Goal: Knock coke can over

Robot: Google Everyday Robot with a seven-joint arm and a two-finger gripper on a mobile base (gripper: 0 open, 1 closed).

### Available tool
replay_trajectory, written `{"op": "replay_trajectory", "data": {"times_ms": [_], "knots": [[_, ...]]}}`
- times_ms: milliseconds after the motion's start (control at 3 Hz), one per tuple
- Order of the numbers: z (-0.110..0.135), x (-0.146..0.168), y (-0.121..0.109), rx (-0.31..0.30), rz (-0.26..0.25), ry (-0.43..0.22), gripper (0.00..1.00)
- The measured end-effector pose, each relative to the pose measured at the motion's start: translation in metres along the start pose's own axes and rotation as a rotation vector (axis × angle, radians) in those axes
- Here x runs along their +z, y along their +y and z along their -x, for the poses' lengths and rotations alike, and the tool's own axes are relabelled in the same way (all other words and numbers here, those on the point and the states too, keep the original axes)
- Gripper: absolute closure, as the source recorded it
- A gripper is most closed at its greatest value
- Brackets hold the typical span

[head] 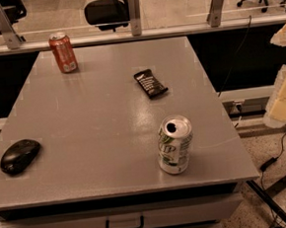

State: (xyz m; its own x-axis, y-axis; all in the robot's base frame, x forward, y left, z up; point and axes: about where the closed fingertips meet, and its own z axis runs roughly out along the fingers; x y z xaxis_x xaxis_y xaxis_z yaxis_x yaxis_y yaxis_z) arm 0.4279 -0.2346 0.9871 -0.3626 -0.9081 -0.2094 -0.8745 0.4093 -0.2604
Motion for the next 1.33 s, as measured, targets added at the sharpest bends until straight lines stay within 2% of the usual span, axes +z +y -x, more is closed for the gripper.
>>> {"op": "replay_trajectory", "data": {"times_ms": [333,667,1000,1333], "knots": [[0.0,0.0,0.0,0.0,0.0,0.0,0.0],[0.013,-0.004,-0.011,0.004,0.008,-0.04,0.0],[0.062,-0.012,-0.033,-0.004,0.023,-0.161,0.0],[0.127,-0.024,-0.057,-0.021,0.028,-0.302,0.0]]}}
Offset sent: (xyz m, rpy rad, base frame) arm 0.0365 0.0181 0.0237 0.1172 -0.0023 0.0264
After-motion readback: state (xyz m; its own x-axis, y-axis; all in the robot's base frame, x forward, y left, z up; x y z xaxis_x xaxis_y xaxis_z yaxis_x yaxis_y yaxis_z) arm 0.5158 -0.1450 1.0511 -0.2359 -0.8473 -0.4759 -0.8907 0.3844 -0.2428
